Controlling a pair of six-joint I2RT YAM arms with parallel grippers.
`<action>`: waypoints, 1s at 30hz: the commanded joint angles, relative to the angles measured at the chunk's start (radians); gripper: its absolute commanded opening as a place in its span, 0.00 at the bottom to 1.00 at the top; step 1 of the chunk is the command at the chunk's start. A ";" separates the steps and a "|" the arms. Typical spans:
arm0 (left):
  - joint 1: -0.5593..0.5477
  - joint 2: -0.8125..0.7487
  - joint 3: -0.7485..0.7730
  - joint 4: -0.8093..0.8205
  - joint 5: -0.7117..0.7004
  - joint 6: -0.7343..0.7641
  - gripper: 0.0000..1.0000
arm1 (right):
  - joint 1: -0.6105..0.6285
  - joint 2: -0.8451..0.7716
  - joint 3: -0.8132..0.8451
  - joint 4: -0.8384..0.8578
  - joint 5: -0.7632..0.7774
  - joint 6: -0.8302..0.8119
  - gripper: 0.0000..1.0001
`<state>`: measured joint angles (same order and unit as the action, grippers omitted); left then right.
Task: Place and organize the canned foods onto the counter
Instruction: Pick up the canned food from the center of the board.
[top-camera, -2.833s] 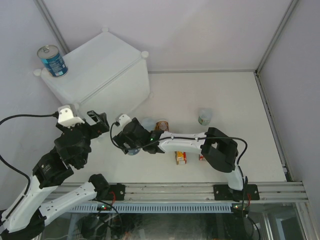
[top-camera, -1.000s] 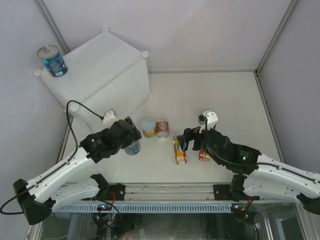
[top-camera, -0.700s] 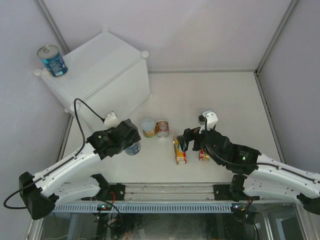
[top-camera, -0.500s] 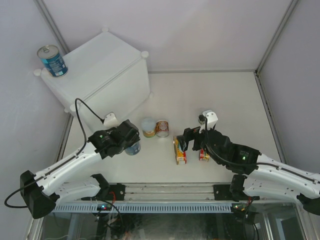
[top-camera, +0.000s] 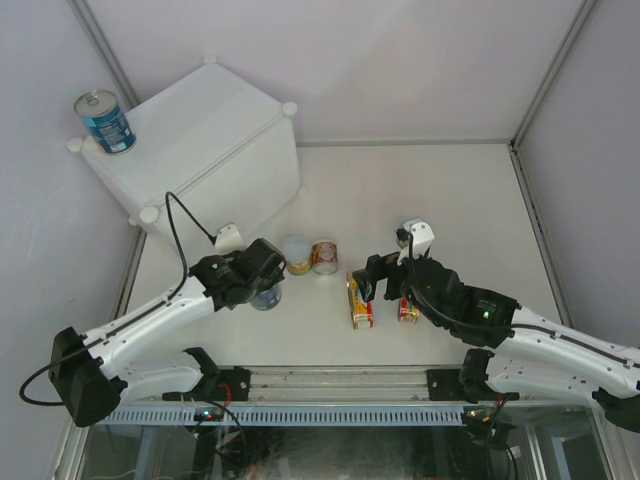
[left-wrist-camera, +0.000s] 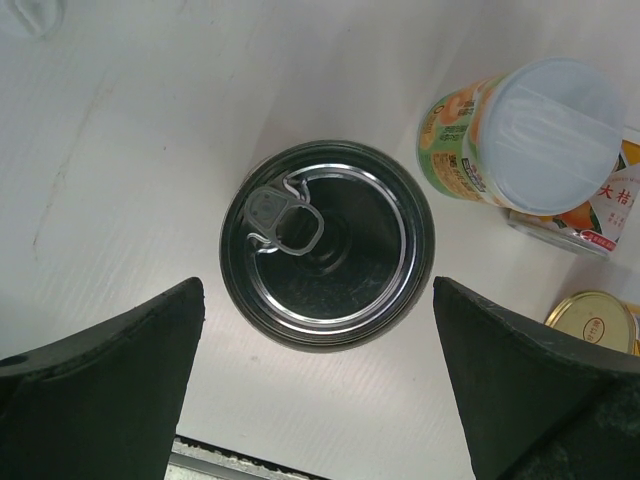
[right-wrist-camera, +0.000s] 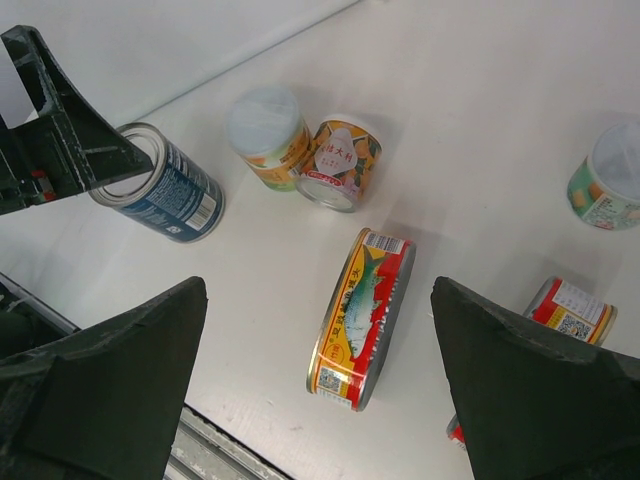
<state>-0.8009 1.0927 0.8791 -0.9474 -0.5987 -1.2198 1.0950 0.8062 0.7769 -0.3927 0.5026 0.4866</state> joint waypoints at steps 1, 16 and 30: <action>0.016 0.015 0.042 0.048 -0.011 0.027 1.00 | -0.012 -0.004 -0.006 0.047 -0.008 -0.011 0.92; 0.052 0.065 0.045 0.093 0.017 0.071 1.00 | -0.054 -0.009 -0.018 0.056 -0.041 -0.018 0.92; 0.089 0.095 0.005 0.146 0.050 0.104 1.00 | -0.082 0.005 -0.019 0.066 -0.070 -0.029 0.92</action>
<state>-0.7261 1.1790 0.8822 -0.8558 -0.5629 -1.1400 1.0241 0.8093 0.7544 -0.3767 0.4423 0.4770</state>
